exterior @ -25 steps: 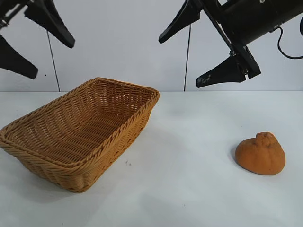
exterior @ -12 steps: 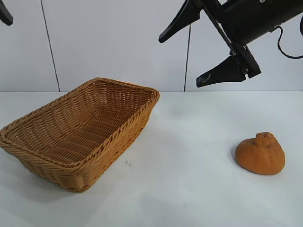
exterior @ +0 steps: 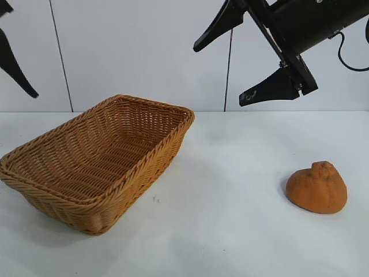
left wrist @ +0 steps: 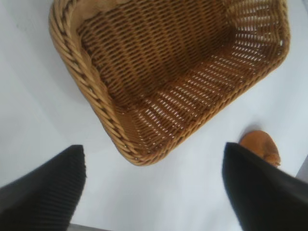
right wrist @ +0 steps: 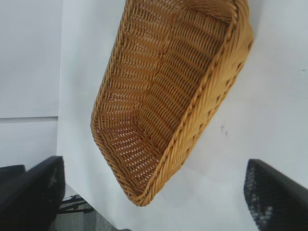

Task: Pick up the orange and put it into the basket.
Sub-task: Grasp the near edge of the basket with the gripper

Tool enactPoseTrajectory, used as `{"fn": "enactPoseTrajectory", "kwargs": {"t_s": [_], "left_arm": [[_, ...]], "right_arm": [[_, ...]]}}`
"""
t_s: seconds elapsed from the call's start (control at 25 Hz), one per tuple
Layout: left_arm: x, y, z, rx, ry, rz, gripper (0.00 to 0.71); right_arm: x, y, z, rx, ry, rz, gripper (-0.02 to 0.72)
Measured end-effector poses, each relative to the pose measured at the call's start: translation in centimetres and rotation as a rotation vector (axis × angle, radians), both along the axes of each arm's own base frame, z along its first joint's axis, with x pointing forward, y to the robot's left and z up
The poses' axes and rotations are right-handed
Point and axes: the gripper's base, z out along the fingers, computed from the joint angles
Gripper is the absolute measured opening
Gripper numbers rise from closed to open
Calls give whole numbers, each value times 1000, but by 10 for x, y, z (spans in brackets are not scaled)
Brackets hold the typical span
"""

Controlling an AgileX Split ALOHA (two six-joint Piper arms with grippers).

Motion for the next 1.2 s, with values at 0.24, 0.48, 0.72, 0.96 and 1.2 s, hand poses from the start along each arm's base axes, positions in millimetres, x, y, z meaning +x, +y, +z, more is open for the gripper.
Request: {"fn": "enactPoseTrajectory", "kwargs": {"t_s": [0.24,0.48,0.72,0.96,1.2], "left_arm": [[18,-3,-41,40,84,30,557],[32,-3,-76,77,106,63,557],[35,-3,-85,86,113,72,455],[36,-2,-84,86,93,78,374],[35,-2,-85,88,97,80,266]], "right_arm": [[0,0,0,0,0,0,694],[0,0,0,0,2,3,694],[-2,1,0,4,11,15,694],[-2,1,0,4,11,14,694],[-2,1,0,4,11,14,694]]}}
